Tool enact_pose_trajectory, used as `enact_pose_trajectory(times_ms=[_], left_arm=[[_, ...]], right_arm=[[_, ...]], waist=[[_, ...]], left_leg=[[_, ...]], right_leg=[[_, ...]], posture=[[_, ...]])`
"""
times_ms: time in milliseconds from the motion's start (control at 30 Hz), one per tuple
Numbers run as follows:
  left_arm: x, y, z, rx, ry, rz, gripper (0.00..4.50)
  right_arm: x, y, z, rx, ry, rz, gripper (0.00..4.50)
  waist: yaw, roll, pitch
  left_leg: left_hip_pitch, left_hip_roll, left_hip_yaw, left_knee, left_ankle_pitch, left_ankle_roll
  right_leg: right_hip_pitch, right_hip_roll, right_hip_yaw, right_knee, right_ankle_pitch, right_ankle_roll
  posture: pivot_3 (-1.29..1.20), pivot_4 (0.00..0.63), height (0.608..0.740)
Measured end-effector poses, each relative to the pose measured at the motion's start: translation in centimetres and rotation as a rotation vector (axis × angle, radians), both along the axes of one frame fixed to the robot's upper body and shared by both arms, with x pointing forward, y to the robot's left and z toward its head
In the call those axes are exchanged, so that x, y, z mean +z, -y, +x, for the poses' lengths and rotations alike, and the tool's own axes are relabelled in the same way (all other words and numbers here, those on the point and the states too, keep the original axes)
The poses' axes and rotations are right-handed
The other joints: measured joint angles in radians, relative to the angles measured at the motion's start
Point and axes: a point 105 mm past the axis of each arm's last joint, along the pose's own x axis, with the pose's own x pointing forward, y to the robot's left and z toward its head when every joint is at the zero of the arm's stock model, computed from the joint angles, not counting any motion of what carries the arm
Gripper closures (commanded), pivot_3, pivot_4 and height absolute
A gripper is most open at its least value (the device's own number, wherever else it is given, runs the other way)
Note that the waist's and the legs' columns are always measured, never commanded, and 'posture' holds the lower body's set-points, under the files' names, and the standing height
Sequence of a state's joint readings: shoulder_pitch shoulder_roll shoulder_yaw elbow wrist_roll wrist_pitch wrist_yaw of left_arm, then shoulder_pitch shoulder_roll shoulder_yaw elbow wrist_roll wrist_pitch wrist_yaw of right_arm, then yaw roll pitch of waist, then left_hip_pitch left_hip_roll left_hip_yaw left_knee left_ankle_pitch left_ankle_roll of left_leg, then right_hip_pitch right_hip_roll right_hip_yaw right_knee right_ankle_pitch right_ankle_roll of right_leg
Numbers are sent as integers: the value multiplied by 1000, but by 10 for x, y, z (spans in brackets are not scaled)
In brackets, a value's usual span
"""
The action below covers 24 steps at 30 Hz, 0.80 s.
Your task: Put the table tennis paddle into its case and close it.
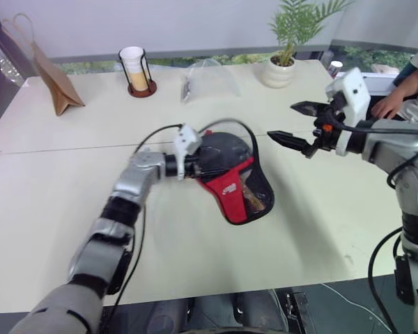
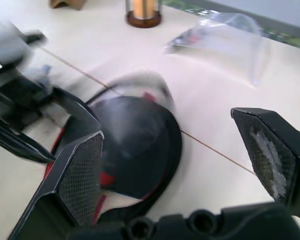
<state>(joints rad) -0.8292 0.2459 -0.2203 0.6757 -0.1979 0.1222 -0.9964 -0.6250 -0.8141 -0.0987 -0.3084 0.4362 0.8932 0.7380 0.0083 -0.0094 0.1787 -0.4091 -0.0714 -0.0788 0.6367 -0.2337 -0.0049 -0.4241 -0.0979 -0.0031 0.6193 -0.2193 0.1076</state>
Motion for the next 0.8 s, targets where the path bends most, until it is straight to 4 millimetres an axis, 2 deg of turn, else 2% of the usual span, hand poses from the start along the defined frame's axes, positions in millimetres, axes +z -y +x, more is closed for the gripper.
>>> enact_pose_trajectory(times_ms=[100,233,333,400,467,533,600,700,800], left_arm=[[-20,-1,3,-4,43,98,492],[-20,0,-1,-68,83,137,492],[-16,-11,-5,-96,84,147,492],[-4,-21,-5,-74,64,82,492],[22,-30,-5,-59,83,8,492],[53,-44,-12,-61,121,-57,492],[72,-60,-24,-60,133,-91,492],[83,-88,-44,-28,107,-97,492],[86,-100,-53,13,102,-81,492]], right_arm=[[-9,0,-5,-12,-29,-7,35],[-19,-8,-16,25,-68,-12,35],[-29,-16,-23,66,-127,-5,35],[-38,-20,-25,86,-201,21,35],[-49,-23,-25,95,-282,45,35],[-61,-26,-24,103,-372,64,35],[-74,-25,-21,90,-451,82,35],[-91,-24,-14,69,-552,129,35],[-102,-27,-7,69,-599,126,35]], waist=[[-11,0,0],[-10,0,0],[-13,0,0],[-18,0,0],[-19,0,0],[-24,0,0],[-27,0,0],[-25,0,0],[-19,1,0]], left_leg=[[0,0,0,-1,0,1],[0,0,0,0,0,1],[0,0,0,1,0,1],[0,0,-1,1,0,1],[-1,0,-2,2,0,1],[-1,0,-2,2,-1,1],[-1,1,-2,2,-1,1],[-1,0,-2,1,-1,1],[-1,0,-2,3,-1,1]], right_leg=[[-2,0,0,1,0,0],[-1,0,0,1,0,0],[0,0,0,1,0,0],[0,0,0,1,0,0],[0,0,0,1,0,0],[-1,0,0,2,0,0],[-1,0,0,2,0,0],[-1,0,1,3,0,0],[-1,0,0,3,0,0]], posture=[[0,150,740],[0,150,740],[0,150,740],[0,150,740],[0,150,740],[0,150,740],[0,150,740],[0,150,740],[0,150,740]])
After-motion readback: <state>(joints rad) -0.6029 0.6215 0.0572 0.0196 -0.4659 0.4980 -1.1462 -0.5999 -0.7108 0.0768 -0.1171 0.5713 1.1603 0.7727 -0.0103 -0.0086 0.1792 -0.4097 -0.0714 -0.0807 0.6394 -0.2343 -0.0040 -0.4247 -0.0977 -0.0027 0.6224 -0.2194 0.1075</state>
